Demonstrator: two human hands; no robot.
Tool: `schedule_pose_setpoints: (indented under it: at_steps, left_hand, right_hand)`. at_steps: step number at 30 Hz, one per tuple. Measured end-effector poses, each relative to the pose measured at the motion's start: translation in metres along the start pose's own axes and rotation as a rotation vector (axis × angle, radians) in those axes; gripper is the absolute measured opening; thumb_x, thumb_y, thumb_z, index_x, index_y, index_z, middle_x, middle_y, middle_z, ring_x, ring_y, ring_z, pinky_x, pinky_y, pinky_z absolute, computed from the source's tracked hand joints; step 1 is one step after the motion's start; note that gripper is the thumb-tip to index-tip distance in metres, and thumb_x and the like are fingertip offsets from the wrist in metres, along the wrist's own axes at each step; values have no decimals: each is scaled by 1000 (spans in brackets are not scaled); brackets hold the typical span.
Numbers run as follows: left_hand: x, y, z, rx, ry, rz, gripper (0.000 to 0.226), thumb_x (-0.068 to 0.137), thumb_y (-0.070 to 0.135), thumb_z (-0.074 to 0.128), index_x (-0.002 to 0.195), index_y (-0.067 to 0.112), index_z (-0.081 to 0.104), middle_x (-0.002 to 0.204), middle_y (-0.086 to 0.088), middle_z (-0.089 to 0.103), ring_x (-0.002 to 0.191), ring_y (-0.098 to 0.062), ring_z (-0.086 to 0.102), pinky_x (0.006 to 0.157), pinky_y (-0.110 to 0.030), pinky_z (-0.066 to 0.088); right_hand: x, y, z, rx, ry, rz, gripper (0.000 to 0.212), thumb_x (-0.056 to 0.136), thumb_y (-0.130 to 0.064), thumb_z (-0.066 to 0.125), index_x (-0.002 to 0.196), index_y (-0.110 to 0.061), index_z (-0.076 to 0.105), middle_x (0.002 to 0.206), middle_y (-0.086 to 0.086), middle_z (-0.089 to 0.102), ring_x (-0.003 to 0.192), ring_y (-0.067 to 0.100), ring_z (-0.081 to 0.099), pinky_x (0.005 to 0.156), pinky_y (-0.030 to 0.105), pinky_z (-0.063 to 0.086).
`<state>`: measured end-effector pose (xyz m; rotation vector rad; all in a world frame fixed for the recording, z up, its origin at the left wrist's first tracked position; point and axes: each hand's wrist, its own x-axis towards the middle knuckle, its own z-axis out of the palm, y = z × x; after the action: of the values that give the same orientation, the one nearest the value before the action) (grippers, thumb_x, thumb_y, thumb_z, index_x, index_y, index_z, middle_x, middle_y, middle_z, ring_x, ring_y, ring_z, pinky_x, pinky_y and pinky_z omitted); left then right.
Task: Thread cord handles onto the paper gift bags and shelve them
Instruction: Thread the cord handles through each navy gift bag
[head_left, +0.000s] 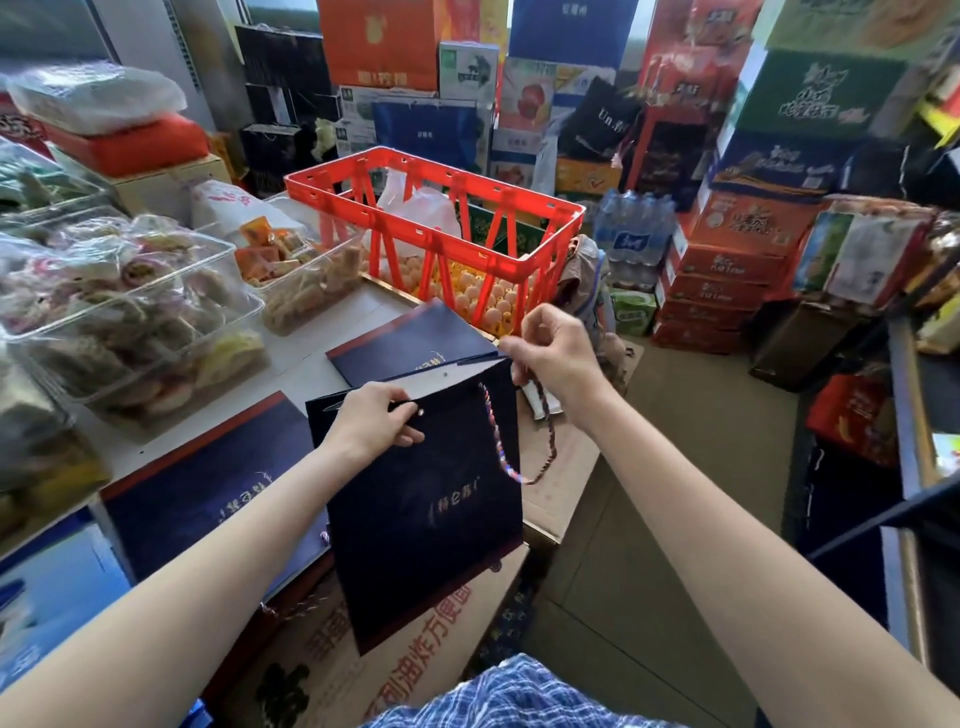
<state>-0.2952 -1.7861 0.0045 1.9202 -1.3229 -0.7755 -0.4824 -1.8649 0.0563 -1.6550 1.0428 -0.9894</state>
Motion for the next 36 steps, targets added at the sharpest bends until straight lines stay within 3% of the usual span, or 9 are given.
schedule_pose_setpoints:
  at_steps: [4,9,16,20,24,30,36]
  left_hand:
    - [-6,11,5,-110,17,42,24,94,4,50,71,11,56,69,-7,65,56,-8,68,60,-23,56]
    - [-10,18,5,-182,38,79,17,93,3,50,78,6,58,67,-4,63,55,-8,68,54,-18,55]
    - [-7,17,4,-221,34,9,18,93,6,53,76,11,54,68,-7,64,57,-15,69,61,-27,57]
    - [-3,16,3,-295,34,-56,16,93,5,52,78,8,54,69,-6,63,56,-15,69,60,-26,57]
    - [-1,15,2,-335,29,-83,10,93,4,52,84,2,55,71,-7,61,54,-13,68,56,-21,56]
    - [1,11,1,-283,26,-83,17,93,6,53,76,9,55,69,-6,63,60,-16,70,64,-28,58]
    - [2,8,0,-252,30,-75,9,93,7,53,85,4,55,68,-7,65,67,-23,71,71,-35,58]
  right_hand:
    - [-18,22,23,94,-161,90,21,83,6,64,78,-9,49,72,8,56,55,16,66,52,22,51]
    - [-22,32,37,59,-207,93,16,82,4,67,75,-11,64,74,8,67,68,17,70,65,21,55]
    - [-20,31,47,110,-106,104,22,74,1,75,77,-19,65,78,8,70,67,13,65,68,21,52]
    - [-18,35,52,-99,-66,15,19,72,-9,79,73,-21,64,79,5,72,74,16,68,77,31,54]
    - [-17,34,57,-176,-26,-50,16,74,-10,78,78,-17,64,79,4,71,75,15,69,76,27,55]
    - [-13,33,62,-240,-33,-82,17,76,-11,77,80,-19,62,80,2,70,72,11,67,71,16,51]
    - [-14,35,66,-282,0,-98,12,78,-12,75,85,-12,67,83,4,72,73,9,65,68,9,46]
